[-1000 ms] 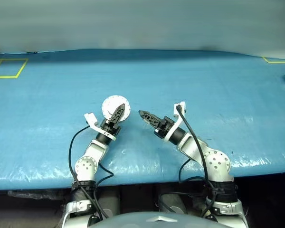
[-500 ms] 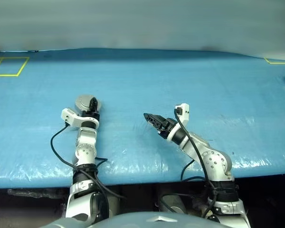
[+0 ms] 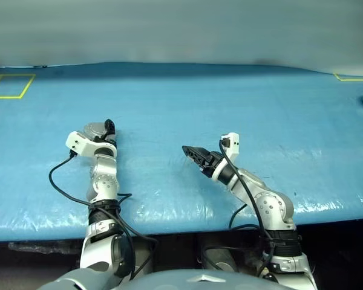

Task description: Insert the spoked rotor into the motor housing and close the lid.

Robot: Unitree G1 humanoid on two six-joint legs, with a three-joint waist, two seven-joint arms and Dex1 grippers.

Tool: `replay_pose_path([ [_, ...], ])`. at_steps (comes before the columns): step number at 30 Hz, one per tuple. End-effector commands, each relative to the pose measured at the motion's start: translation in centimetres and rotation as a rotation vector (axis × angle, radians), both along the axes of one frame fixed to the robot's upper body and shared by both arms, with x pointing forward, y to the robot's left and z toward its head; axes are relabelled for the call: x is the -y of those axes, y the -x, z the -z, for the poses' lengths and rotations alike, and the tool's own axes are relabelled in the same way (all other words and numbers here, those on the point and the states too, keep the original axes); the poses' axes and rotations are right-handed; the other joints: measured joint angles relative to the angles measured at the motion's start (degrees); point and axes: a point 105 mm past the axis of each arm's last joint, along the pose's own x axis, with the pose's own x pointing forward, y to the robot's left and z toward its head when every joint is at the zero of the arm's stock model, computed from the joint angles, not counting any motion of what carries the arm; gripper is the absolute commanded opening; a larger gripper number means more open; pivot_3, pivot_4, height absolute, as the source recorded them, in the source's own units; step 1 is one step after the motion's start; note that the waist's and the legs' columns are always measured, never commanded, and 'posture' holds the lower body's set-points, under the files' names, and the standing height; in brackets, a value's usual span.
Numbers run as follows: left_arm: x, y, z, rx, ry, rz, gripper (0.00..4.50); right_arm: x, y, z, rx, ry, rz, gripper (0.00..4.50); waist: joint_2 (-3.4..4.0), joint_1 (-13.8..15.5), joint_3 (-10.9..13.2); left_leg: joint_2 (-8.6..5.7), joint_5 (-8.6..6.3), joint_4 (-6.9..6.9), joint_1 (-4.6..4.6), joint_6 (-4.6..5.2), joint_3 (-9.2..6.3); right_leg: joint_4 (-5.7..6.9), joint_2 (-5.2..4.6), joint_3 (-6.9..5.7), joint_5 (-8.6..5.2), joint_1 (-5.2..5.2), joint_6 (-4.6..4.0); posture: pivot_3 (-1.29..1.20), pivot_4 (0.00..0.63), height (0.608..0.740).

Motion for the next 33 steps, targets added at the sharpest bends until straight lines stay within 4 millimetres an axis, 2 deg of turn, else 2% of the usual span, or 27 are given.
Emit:
replay_pose_path([
  [1, -3.5, 1.9, -0.1, -0.021, -0.062, -0.182, 4.48, 0.0, -0.3, -0.7, 0.019, -0.002, 0.0, 3.14, 0.0, 0.0, 0.0, 0.0, 0.0, 0.0, 0.02, 0.0, 0.02, 0.01, 0.0, 0.01, 0.0, 0.0, 0.0, 0.0, 0.15, 0.74],
  [4, -5.6, 3.2, -0.8, -0.032, -0.125, -0.316, 4.48, 0.2, -0.4, -0.7, 0.017, 0.002, 0.004, 3.14, 0.0, 0.1, 0.0, 0.01, 0.0, -0.01, 0.02, 0.0, 0.02, 0.02, 0.0, 0.02, 0.02, 0.01, 0.0, 0.0, 0.15, 0.74],
  [6, -6.2, 3.6, -1.4, -0.019, -0.173, -0.355, 4.48, 0.3, -0.4, -0.8, 0.023, 0.004, 0.008, 3.14, -0.01, 0.3, 0.0, 0.0, 0.0, 0.0, 0.01, 0.0, 0.02, 0.02, 0.0, 0.02, 0.02, 0.0, 0.01, 0.0, 0.15, 0.74],
  [11, -6.0, 3.8, -4.2, 0.062, -0.357, -0.34, 4.48, 1.1, -0.8, -1.4, 0.12, 0.065, 0.055, 3.14, -0.04, 1.0, 0.0, -0.01, 0.01, 0.02, -0.08, -0.02, 0.01, -0.01, 0.0, 0.02, 0.03, -0.03, 0.03, 0.0, 0.15, 0.74],
  [12, -5.8, 3.8, -5.0, 0.087, -0.414, -0.326, 4.48, 1.8, -1.1, -1.6, 0.18, 0.095, 0.101, 3.14, -0.06, 1.2, 0.0, -0.02, 0.01, 0.04, -0.1, -0.02, 0.01, -0.01, 0.0, 0.02, 0.03, -0.04, 0.03, 0.0, 0.15, 0.74],
  [15, -4.2, 3.3, -7.3, 0.181, -0.556, -0.235, 4.48, 3.5, -1.8, -1.8, 0.302, 0.217, 0.188, 3.14, -0.06, 1.3, 0.0, -0.03, 0.03, 0.05, -0.11, -0.05, 0.01, -0.02, -0.01, 0.02, 0.04, -0.05, 0.04, 0.0, 0.15, 0.74],
  [17, -1.7, 2.5, -8.4, 0.258, -0.639, -0.089, 4.48, 4.3, -1.9, -0.8, 0.287, 0.3, 0.172, 3.14, -0.06, 1.3, 0.0, -0.03, 0.03, 0.05, -0.1, -0.06, 0.04, -0.03, -0.01, 0.03, 0.03, -0.05, 0.03, 0.0, 0.15, 0.74],
  [18, 0.9, 1.9, -8.5, 0.296, -0.671, 0.087, 4.48, 4.8, -2.0, -0.6, 0.284, 0.312, 0.17, 3.14, -0.06, 1.3, 0.0, -0.03, 0.04, 0.04, -0.1, -0.06, 0.03, -0.03, -0.02, 0.03, 0.03, -0.05, 0.02, 0.0, 0.15, 0.74],
  [19, 3.3, 1.6, -8.2, 0.319, -0.701, 0.247, 4.48, 5.2, -2.0, -0.6, 0.284, 0.312, 0.168, 3.14, -0.06, 1.2, 0.0, -0.03, 0.04, 0.04, -0.1, -0.07, 0.04, -0.02, -0.02, 0.03, 0.03, -0.05, 0.01, 0.0, 0.15, 0.74],
  [20, 4.7, 1.6, -7.9, 0.328, -0.713, 0.35, 4.48, 5.4, -2.1, -0.7, 0.288, 0.306, 0.169, 3.14, -0.04, 1.2, 0.0, -0.03, 0.04, 0.03, -0.1, -0.07, 0.04, -0.02, -0.02, 0.04, 0.02, -0.05, -0.03, 0.0, 0.15, 0.74],
  [22, 9.0, 2.6, -5.5, 0.298, -0.916, 0.685, 4.48, 6.4, -2.3, -1.3, 0.345, 0.323, 0.175, 3.14, -0.03, 0.9, 0.0, -0.03, 0.04, 0.01, -0.09, -0.06, 0.04, -0.01, -0.02, 0.04, 0.01, -0.07, -0.04, 0.0, 0.15, 0.74],
  [23, 10.2, 3.3, -4.4, 0.283, -0.97, 0.808, 4.48, 6.9, -2.4, -1.4, 0.368, 0.35, 0.183, 3.14, 0.02, 0.6, 0.0, -0.02, 0.03, -0.02, -0.08, -0.06, 0.04, 0.0, -0.01, 0.04, 0.01, -0.07, -0.04, 0.0, 0.15, 0.74],
  [28, 11.4, 5.6, -2.0, 0.227, -0.942, 1.075, 4.48, 7.9, -2.9, -1.2, 0.442, 0.491, 0.151, 3.14, 0.04, -0.4, 0.0, 0.05, 0.02, -0.12, 0.01, -0.04, 0.23, 0.03, 0.01, 0.2, -0.1, -0.15, -0.22, 0.0, 0.15, 0.74],
  [31, 11.2, 6.2, -1.7, 0.207, -0.955, 1.122, 4.5, 7.3, -2.5, -0.6, 0.484, 0.567, 0.039, 3.73, 0.07, -0.4, 0.0, 0.09, 0.03, -0.12, 0.11, -0.04, 0.23, 0.15, 0.04, 0.2, -0.15, -0.12, -0.31, 0.0, 0.15, 0.74],
  [33, 11.0, 6.3, -1.6, 0.196, -0.976, 1.129, 4.5, 7.2, -2.4, -0.6, 0.523, 0.607, 0.008, 4.36, 0.07, -0.3, 0.0, 0.09, 0.03, -0.1, 0.12, -0.03, 0.24, 0.16, 0.04, 0.21, -0.15, -0.1, -0.31, 0.0, 0.15, 0.74],
])
